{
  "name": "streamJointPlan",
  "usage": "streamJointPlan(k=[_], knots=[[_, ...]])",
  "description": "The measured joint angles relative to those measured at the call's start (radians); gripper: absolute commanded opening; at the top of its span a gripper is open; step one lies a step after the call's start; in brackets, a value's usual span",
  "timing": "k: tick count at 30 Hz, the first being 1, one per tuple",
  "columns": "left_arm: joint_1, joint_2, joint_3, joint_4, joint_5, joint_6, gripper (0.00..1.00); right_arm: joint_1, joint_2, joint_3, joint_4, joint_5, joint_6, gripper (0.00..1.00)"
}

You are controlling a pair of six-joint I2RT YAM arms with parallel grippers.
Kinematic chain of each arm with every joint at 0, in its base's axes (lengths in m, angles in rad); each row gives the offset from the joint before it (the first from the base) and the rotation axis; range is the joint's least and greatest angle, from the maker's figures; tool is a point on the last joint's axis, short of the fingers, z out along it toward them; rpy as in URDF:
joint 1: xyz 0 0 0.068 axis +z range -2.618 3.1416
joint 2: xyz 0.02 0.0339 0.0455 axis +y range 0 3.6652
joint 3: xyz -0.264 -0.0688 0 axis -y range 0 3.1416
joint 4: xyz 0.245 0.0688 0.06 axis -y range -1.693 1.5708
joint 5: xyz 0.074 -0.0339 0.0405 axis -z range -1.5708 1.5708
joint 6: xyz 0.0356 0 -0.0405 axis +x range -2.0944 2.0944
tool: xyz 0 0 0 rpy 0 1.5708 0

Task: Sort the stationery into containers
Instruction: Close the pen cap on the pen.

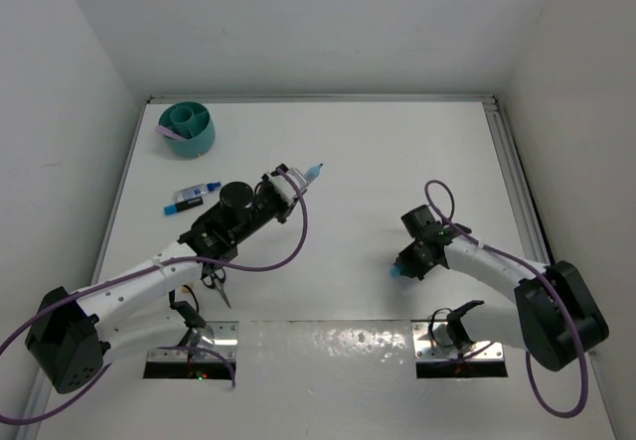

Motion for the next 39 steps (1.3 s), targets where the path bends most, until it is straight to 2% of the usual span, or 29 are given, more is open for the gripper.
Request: streamJointPlan(k=[4,9,12,14,17,20,24,31,35,39], knots=[[0.002,-0.004,0.000,0.003,0.011,-0.008,0.00,0.000,0.003,0.008,0.019,0.012,-0.111,0.00],[0.018,-0.019,0.000,0.008,0.113,-0.053,0.00,0.002,-0.017,0.104,0.044,0.046,-0.433,0.00],[0.034,-0.020,0.000,0.032,0.213,-0.115,0.00,-0.006,-0.034,0.307,0.080,0.016,-0.658,0.00],[0.044,-0.020,0.000,0.070,0.288,-0.179,0.00,-0.020,-0.017,0.522,0.118,-0.051,-0.817,0.00],[0.057,-0.015,0.006,0.181,0.395,-0.314,0.00,-0.041,0.030,0.859,0.185,-0.184,-1.011,0.00],[0.076,0.007,0.012,0.342,0.485,-0.456,0.00,-0.058,0.045,1.054,0.249,-0.351,-1.125,0.00],[0.082,0.032,0.012,0.500,0.517,-0.612,0.00,-0.060,0.043,1.118,0.344,-0.589,-1.187,0.00],[0.084,0.039,0.012,0.689,0.472,-0.764,0.00,-0.058,0.043,0.975,0.581,-0.928,-1.131,0.00],[0.084,0.039,0.008,0.769,0.450,-0.807,0.00,-0.050,0.043,0.924,0.748,-1.046,-1.050,0.00],[0.084,0.042,-0.006,0.801,0.438,-0.829,0.00,-0.027,0.042,0.907,0.857,-1.091,-1.005,0.00]])
